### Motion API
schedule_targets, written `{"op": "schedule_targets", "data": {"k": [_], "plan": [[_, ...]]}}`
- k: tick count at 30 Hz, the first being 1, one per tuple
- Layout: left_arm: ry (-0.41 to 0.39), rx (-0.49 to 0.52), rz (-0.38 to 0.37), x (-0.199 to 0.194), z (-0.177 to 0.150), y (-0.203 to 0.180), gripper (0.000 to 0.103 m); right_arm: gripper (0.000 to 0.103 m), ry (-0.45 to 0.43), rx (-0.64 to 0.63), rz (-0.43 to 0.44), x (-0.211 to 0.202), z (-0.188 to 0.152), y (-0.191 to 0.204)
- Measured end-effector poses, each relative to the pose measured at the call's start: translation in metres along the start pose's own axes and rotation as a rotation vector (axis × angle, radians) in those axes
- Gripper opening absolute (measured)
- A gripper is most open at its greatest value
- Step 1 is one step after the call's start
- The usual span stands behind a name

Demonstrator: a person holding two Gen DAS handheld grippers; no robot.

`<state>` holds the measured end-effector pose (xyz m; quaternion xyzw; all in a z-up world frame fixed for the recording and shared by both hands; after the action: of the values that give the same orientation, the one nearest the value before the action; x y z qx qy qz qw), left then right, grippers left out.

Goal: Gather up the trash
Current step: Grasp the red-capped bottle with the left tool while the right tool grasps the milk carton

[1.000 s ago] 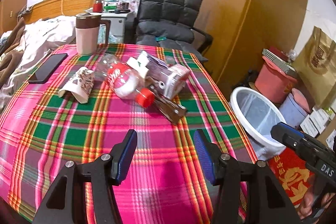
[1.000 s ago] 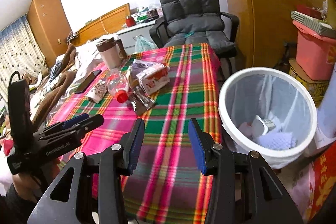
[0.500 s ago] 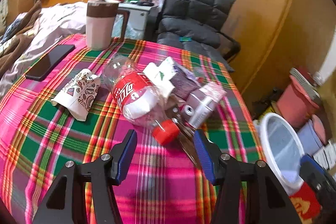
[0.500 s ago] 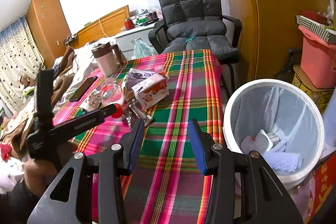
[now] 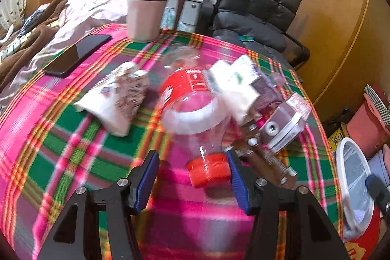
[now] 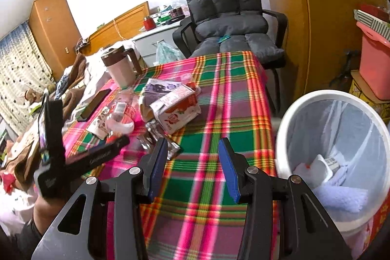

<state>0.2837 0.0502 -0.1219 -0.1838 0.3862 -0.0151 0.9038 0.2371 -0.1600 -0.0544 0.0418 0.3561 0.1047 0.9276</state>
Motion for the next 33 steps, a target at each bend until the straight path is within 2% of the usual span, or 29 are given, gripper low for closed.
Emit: {"op": "schedule_targets", "data": {"k": [1, 2, 11, 22, 28, 33], "plan": [[-0.002, -0.003, 0.002, -0.005, -0.002, 0.007, 0.056, 0.061, 0.0, 0.001, 0.005, 0.001, 0.001, 0.003], [-0.001, -0.006, 0.004, -0.008, -0.003, 0.012, 0.056, 0.065, -0.003, 0.001, 0.011, 0.002, 0.002, 0.007], [-0.035, 0.01, -0.058, -0.034, 0.005, 0.029, 0.056, 0.065, 0.012, 0.008, 0.016, 0.024, 0.014, 0.031], [-0.078, 0.032, -0.114, -0.048, 0.023, 0.039, 0.056, 0.065, 0.045, 0.05, -0.06, 0.068, 0.025, 0.044], [-0.081, 0.027, -0.115, -0.047, 0.03, 0.045, 0.056, 0.065, 0.069, 0.08, -0.121, 0.086, 0.025, 0.039], [-0.071, 0.045, -0.139, -0.038, 0.036, 0.033, 0.056, 0.065, 0.092, 0.058, -0.166, 0.081, 0.02, 0.019]]}}
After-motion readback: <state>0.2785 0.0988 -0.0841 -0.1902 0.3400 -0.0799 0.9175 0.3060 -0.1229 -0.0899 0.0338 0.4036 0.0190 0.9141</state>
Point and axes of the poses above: each gripper's, at about its wrist camera, not at the fingertips, and x roughly the way its jaws point, y to its left, z to its top, the point moved 10 cm from there along x, roughly the way its jaws point, and after that the axes turned 11 degrees about -z, right-handed, at the moved point
